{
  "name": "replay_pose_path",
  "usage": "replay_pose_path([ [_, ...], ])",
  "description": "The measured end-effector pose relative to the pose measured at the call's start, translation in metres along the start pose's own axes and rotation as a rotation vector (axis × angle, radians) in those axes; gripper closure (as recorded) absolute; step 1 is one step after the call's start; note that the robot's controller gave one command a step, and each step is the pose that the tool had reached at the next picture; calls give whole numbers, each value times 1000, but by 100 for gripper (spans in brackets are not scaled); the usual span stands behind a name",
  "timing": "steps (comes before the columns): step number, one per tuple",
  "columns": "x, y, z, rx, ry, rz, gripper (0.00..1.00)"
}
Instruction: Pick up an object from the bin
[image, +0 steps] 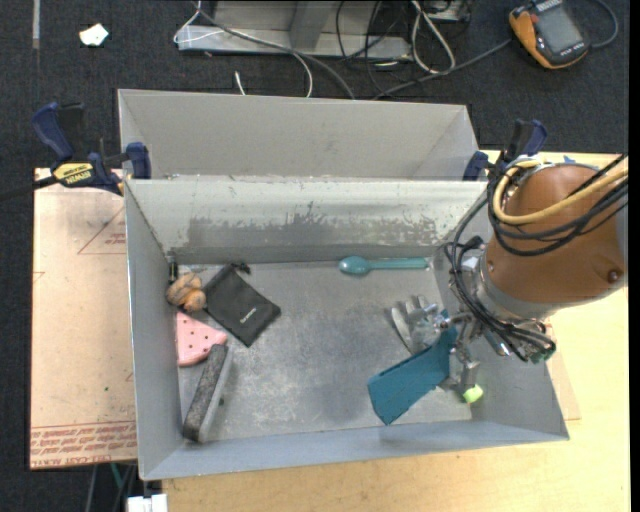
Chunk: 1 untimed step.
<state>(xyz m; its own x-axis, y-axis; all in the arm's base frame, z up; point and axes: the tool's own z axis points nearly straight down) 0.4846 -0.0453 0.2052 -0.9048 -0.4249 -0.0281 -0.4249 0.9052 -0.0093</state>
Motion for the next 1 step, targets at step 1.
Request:
replay_pose_path([
  [1, 0, 1, -26, -4, 5, 1, 100],
])
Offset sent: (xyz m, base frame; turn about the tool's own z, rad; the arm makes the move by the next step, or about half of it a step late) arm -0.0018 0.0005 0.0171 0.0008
